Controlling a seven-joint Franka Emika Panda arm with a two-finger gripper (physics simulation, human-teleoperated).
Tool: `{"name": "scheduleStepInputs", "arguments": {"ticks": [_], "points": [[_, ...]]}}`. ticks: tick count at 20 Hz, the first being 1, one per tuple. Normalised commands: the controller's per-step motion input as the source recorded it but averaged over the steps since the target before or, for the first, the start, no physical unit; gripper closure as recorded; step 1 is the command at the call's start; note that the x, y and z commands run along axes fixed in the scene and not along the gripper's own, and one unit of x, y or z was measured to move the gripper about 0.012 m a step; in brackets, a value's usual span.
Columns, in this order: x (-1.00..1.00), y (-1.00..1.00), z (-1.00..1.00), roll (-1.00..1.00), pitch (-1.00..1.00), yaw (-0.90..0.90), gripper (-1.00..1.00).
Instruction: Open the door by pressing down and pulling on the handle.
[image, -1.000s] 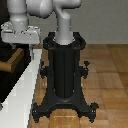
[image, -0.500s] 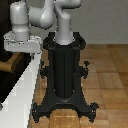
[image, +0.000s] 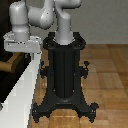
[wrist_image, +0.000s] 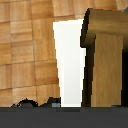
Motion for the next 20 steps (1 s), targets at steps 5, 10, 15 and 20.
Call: {"name": "scheduleStepInputs", "arguments": {"ticks": [5, 10, 15, 20], "points": [[0.00, 0.00, 0.00, 0.00, -0.03, 0.00, 1.00], [0.00, 0.00, -0.80, 0.00, -0.12, 0.00, 1.00], [0.00, 0.00, -0.60, 0.00, -0.12, 0.00, 1.00], [0.00, 0.00, -0.80, 0.00, -0.12, 0.00, 1.00]]}}
